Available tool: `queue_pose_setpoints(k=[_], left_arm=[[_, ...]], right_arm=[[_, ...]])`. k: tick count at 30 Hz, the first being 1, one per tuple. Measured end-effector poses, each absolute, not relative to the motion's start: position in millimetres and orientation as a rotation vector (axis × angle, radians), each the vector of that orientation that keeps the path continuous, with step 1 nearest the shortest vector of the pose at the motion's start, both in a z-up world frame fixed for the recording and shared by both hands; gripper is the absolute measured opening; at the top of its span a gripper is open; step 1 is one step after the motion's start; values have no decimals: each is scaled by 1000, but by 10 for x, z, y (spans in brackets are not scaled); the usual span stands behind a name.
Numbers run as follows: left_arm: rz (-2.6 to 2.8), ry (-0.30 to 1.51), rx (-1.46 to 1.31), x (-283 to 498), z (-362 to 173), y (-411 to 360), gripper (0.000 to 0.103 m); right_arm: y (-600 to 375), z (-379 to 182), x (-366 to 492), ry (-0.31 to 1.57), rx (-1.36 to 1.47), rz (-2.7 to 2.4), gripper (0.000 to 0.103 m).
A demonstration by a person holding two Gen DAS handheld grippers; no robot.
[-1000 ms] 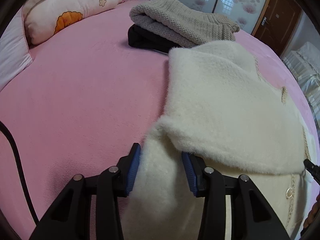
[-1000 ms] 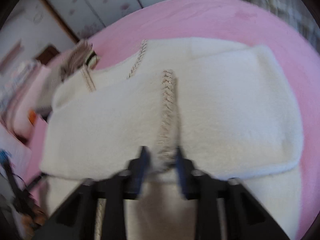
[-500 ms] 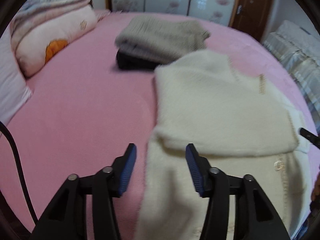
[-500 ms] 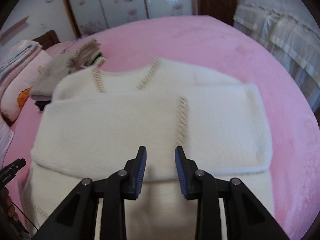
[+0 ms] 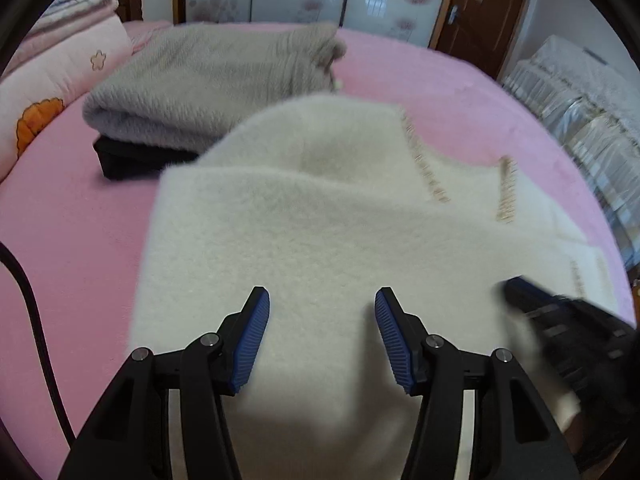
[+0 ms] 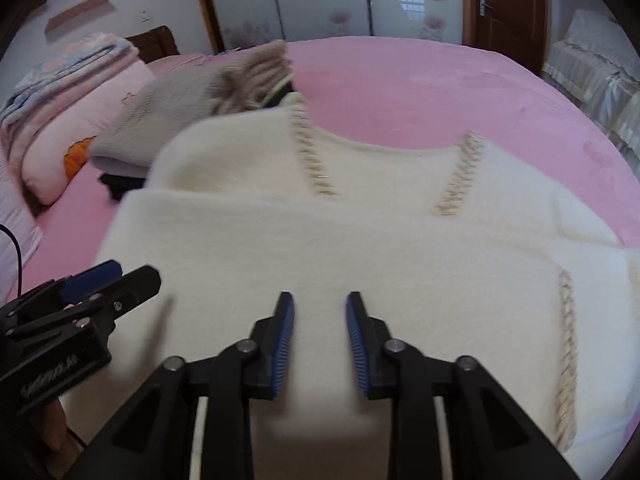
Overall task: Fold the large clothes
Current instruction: 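Release the folded side onto the cardigan and open both grippers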
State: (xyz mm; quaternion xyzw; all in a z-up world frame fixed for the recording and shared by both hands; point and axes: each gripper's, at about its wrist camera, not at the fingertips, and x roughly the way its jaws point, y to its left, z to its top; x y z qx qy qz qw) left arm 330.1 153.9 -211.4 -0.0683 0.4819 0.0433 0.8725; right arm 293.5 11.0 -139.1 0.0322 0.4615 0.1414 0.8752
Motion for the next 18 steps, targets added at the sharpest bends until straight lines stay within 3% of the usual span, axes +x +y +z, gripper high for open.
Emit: queue_pose_setpoints(k=[3, 6, 10, 14, 18], left_arm=[[101, 993, -127, 3348, -2202, 1667, 54], [85, 999, -163, 3368, -2236, 1804, 54], [113, 999, -92, 3361, -2261, 1718, 55], [198, 1013, -29, 3365, -2263, 1666, 75], [190, 1030, -60, 3360, -2248, 1710, 76]], right_arm=[[-499, -1451, 2993, 945, -19, -1, 5], [-1127, -1605, 3000, 988, 194, 76, 0], [-1088, -1560, 2923, 982, 130, 72, 0], [-908, -1565, 2903, 968, 40, 10, 3], [-987, -1548, 2894, 980, 113, 20, 3]])
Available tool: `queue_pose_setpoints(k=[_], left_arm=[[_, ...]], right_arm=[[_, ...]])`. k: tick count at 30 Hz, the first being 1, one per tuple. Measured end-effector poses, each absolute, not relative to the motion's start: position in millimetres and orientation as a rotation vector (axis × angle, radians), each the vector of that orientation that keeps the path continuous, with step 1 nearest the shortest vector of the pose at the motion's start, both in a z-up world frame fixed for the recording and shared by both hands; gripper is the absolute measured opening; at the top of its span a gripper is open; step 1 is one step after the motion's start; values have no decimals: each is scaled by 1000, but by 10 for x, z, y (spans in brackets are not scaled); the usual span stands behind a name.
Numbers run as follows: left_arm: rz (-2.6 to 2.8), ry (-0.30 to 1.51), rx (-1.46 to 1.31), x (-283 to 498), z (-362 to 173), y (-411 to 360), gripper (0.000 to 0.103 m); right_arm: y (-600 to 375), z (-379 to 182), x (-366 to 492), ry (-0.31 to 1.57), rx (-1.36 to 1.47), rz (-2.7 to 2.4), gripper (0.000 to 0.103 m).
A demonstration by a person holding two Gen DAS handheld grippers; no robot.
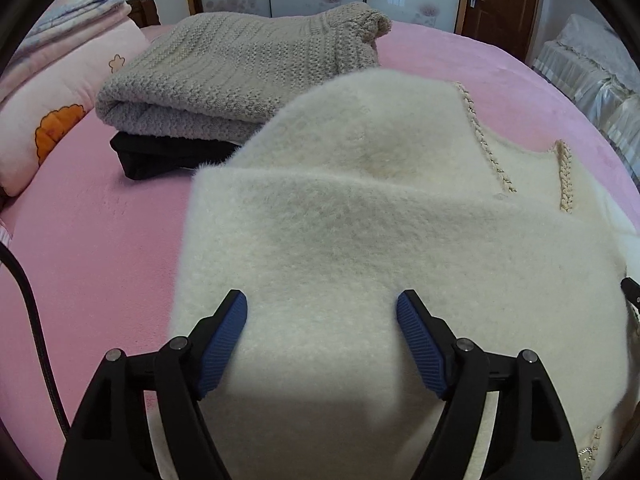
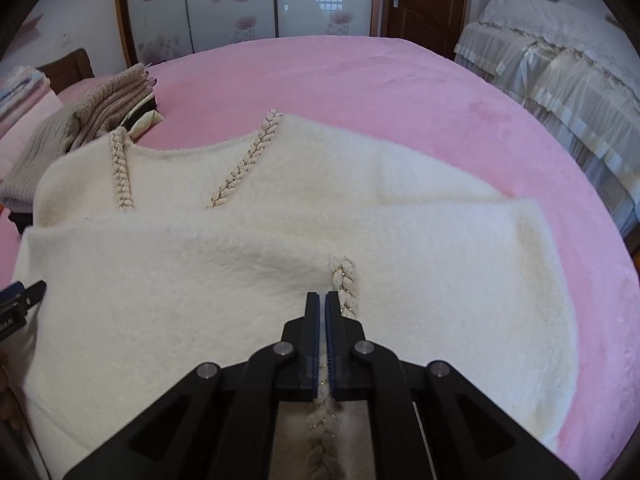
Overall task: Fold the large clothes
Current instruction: 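Release the folded side onto the cardigan and open both grippers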
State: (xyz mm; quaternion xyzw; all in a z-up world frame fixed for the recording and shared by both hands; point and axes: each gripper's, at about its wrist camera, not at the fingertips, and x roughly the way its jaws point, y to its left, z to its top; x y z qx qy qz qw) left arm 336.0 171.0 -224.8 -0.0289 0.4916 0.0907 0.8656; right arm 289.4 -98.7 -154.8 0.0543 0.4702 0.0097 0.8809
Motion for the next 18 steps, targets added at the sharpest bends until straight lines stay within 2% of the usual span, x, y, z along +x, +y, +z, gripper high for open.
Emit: queue_pose_setpoints(k=[9, 18], left_arm=[[123, 1010, -166, 3275, -1984, 1815, 76], [-23, 755, -232, 2536, -729, 1771, 76]], right_arm=[[-1061, -1271, 2715, 1014, 229, 85, 3], [-1147, -387, 2019, 909, 285, 158, 3]])
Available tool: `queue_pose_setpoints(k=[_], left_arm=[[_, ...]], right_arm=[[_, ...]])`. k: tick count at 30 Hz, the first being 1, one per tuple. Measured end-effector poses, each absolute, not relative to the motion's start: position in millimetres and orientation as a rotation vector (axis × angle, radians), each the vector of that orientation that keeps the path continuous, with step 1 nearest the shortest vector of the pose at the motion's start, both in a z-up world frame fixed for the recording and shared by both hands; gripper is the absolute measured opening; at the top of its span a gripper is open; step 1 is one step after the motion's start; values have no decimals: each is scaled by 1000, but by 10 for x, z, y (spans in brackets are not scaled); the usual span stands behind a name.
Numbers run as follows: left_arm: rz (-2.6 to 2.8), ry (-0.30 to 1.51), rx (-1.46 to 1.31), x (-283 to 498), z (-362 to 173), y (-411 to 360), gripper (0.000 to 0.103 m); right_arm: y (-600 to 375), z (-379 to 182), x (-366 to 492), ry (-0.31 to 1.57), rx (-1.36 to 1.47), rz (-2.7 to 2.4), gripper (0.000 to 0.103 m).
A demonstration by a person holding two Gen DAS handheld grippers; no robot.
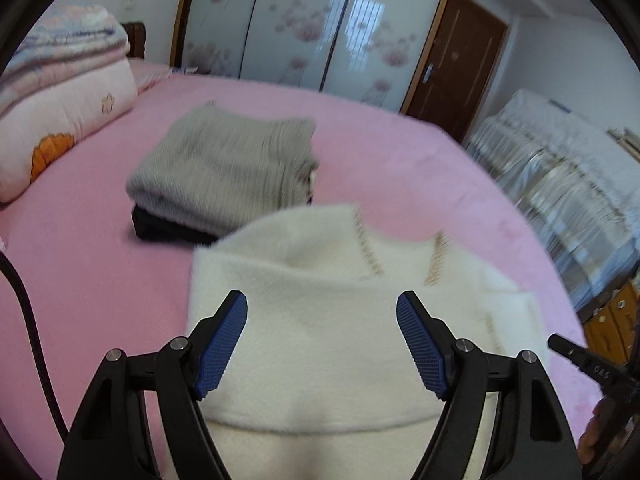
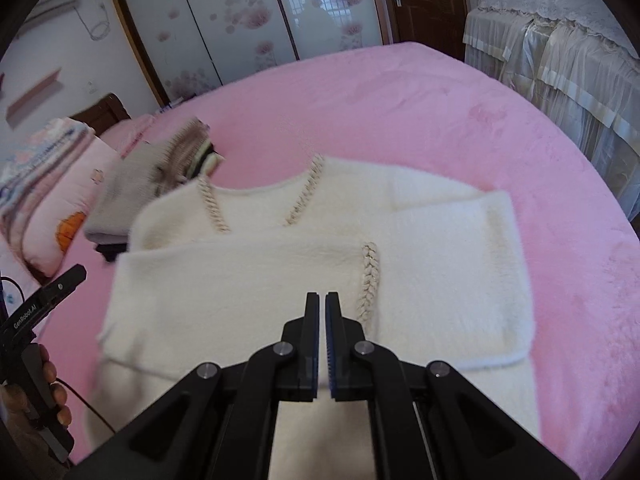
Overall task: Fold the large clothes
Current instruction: 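Release the folded side onto the cardigan and open both grippers, then move both grippers to the braided hem of the white cardigan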
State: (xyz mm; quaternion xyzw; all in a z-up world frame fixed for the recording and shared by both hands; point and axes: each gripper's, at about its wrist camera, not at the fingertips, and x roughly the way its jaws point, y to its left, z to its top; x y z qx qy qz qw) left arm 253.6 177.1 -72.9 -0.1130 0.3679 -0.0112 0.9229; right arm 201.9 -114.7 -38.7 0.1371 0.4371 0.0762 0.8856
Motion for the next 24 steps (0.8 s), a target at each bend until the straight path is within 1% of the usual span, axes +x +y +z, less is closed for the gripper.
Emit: queue_pose_setpoints(k=[7, 9, 10, 11, 12, 13, 14, 19, 24], left_arm=[[-22, 719, -213, 2002, 194, 1651, 76], [2, 704, -173, 1778, 431, 1620, 76], [8, 690, -156, 1665, 534, 1607, 76], [16, 672, -139, 1530, 646, 1594, 76], [22, 659, -127, 1394, 742, 1575, 76], [28, 646, -113, 1257, 834, 1554, 76], [37, 637, -101, 1132, 908, 1540, 76], [77, 617, -79, 588, 1134, 1488, 76], [104, 624, -46, 96, 1190, 1429, 76]], right_arm=[[-1223, 502, 1256, 786, 263, 195, 3], [-1257, 701, 1035, 753, 257, 204, 5], [-1271, 797, 924, 736, 254, 207, 11], [-1287, 904, 794, 715, 251, 209, 20], [-1312, 995, 679, 694, 248, 210, 25], [-1334, 1058, 588, 676, 248, 211, 33], [-1354, 1137, 471, 654, 246, 214, 37], [-1456, 1398, -8, 589, 243, 226, 39], [-1511, 1438, -351, 563, 238, 225, 39]])
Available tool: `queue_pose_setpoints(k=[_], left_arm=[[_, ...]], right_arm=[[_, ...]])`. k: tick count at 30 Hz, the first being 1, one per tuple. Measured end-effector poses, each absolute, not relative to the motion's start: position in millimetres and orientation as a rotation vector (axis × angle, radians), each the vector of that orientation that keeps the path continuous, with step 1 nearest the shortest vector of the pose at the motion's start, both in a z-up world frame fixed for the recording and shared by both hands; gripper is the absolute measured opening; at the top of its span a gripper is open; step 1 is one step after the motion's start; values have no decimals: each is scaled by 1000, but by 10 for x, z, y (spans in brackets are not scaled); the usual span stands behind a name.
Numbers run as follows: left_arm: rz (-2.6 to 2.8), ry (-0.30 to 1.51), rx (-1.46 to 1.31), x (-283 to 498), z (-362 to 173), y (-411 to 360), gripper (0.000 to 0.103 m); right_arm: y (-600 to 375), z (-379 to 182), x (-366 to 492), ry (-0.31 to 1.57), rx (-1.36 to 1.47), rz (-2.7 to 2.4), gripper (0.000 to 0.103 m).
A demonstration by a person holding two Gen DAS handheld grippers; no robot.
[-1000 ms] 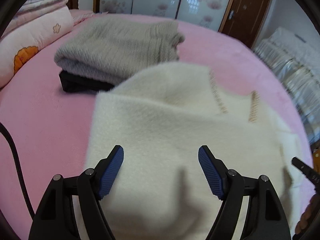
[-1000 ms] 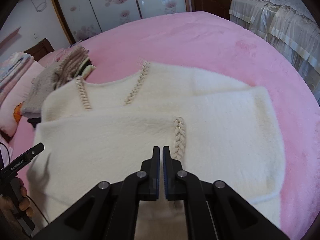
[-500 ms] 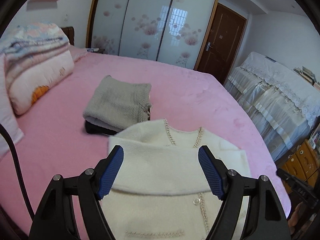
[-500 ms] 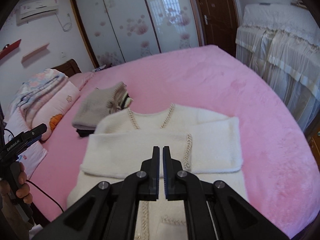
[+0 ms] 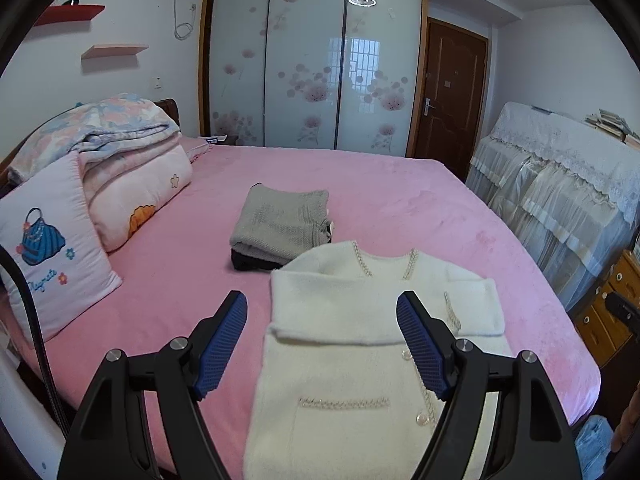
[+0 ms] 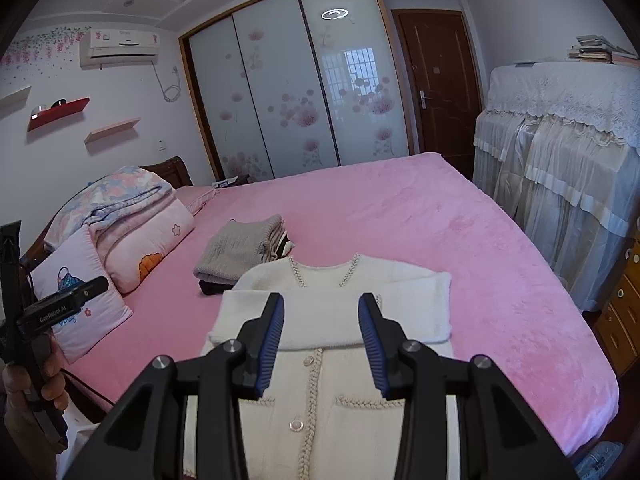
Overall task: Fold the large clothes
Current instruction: 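Move both grippers to the braided hem of the white cardigan, then close both grippers on the cardigan hem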
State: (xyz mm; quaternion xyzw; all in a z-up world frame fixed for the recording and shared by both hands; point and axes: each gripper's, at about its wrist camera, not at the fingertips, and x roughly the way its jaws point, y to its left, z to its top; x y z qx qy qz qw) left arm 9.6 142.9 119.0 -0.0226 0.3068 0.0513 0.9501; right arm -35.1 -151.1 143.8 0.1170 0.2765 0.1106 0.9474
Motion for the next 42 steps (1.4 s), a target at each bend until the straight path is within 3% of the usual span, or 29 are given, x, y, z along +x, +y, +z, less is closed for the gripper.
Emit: queue_pose_setpoints(k=[7, 19, 24, 27, 42], left_arm=[[102, 709, -38, -352, 891, 1339, 76], [110, 914, 0, -665, -220, 1363, 76], [71, 974, -36, -727, -679, 1629, 76], [78, 1010, -55, -722, -958, 1837, 76], [-33, 1243, -116, -717, -2129, 2313, 71]], right_arm=[[-1472, 1228, -712, 594, 206, 224, 39], [-1454, 351, -1131, 753, 178, 210, 39], [-1533, -25, -1191, 813, 161, 196, 39], [-1610, -273, -1168, 867, 150, 187, 49], [-2342, -1369, -1141, 1083, 184, 86, 49]])
